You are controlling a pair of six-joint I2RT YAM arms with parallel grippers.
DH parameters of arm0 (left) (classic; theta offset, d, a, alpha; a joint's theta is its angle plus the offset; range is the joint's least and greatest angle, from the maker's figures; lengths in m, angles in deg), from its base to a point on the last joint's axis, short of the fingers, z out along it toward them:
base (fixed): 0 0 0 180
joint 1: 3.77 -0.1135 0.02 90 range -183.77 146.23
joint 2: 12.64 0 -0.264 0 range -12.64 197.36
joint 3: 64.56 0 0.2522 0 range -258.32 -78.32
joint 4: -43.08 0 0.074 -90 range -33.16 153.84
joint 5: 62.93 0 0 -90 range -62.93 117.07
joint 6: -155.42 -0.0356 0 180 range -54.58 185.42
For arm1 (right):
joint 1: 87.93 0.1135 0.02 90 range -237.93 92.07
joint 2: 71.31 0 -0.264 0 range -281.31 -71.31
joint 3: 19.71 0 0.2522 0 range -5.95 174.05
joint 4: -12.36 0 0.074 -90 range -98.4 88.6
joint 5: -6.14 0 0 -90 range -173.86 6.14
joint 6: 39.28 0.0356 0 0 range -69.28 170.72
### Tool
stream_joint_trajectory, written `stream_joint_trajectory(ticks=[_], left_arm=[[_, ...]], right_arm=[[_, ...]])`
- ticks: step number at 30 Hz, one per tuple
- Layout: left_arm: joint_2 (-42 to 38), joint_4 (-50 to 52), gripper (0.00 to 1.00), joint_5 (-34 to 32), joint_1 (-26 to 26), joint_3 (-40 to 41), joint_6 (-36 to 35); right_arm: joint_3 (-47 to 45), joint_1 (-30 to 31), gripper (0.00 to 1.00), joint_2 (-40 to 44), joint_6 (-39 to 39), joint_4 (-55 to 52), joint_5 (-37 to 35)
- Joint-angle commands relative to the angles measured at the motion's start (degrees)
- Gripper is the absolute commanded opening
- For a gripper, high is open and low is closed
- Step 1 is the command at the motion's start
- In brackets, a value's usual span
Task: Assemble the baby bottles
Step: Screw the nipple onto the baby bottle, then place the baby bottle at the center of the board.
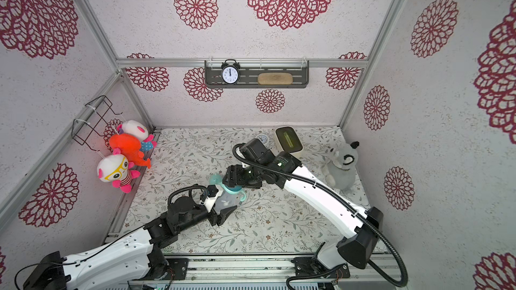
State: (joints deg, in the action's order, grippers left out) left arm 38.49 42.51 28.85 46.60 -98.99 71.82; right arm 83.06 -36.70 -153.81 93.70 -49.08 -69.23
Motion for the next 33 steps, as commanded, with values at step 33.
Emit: stream_joint_trajectory(ticks=[33], left_arm=[[-6.1,-5.8,0.00,15.4,-3.1,-0.4,5.9]], right_arm=[[-18.8,-0.6,0.97,13.0,-31.8,26.9,14.3]])
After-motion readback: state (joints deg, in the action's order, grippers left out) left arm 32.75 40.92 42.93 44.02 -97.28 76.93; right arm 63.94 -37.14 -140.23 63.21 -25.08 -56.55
